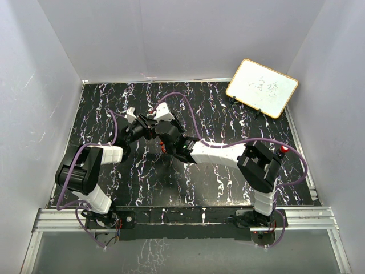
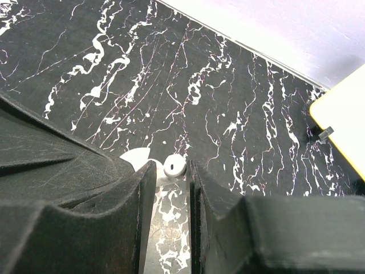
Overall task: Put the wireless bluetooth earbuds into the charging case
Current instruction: Place the earbud in the charging case.
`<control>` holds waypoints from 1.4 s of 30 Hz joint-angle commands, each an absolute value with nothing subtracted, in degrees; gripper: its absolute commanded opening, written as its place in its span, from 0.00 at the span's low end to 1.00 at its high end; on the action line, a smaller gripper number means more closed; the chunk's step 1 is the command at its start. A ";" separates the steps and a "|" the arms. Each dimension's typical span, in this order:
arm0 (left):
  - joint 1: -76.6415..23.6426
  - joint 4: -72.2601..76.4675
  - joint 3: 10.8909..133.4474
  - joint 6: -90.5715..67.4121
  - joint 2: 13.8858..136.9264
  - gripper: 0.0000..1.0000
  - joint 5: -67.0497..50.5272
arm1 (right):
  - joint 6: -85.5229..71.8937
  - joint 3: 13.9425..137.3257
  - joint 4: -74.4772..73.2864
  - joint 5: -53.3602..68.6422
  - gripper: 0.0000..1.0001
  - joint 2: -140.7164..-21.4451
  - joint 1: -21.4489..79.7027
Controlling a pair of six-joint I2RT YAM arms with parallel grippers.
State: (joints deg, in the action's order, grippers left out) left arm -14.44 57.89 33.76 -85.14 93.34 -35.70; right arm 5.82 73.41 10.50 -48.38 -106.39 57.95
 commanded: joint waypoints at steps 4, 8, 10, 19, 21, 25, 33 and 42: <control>-14.72 61.41 34.47 -86.04 92.79 0.00 -36.02 | 4.18 76.52 11.36 -46.97 0.27 -106.79 58.09; -14.72 61.78 34.29 -86.22 92.77 0.00 -36.03 | 3.88 76.55 11.24 -46.85 0.27 -106.87 58.07; -14.70 61.62 34.44 -86.14 92.81 0.00 -36.10 | 3.74 76.55 11.16 -46.87 0.27 -106.91 58.03; -14.70 61.85 34.44 -86.13 93.08 0.00 -36.12 | 3.44 76.68 11.16 -46.56 0.27 -106.75 57.90; -14.76 61.87 34.41 -86.13 93.13 0.00 -36.08 | 3.20 76.73 11.16 -46.26 0.27 -106.55 57.92; -14.71 62.28 34.32 -86.30 93.33 0.00 -36.11 | 2.36 76.60 11.16 -45.54 0.27 -106.19 57.70; -14.73 62.44 34.21 -86.44 93.31 0.00 -36.16 | 0.39 76.23 11.03 -44.27 0.29 -105.44 57.24; -14.73 62.82 34.02 -86.40 93.62 0.00 -36.25 | -0.64 76.04 10.99 -43.97 0.30 -104.76 56.83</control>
State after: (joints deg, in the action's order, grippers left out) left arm -14.37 59.59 33.76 -85.95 94.21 -35.05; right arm 1.26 73.73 10.04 -46.35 -106.39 56.66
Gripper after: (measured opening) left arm 0.231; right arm 0.293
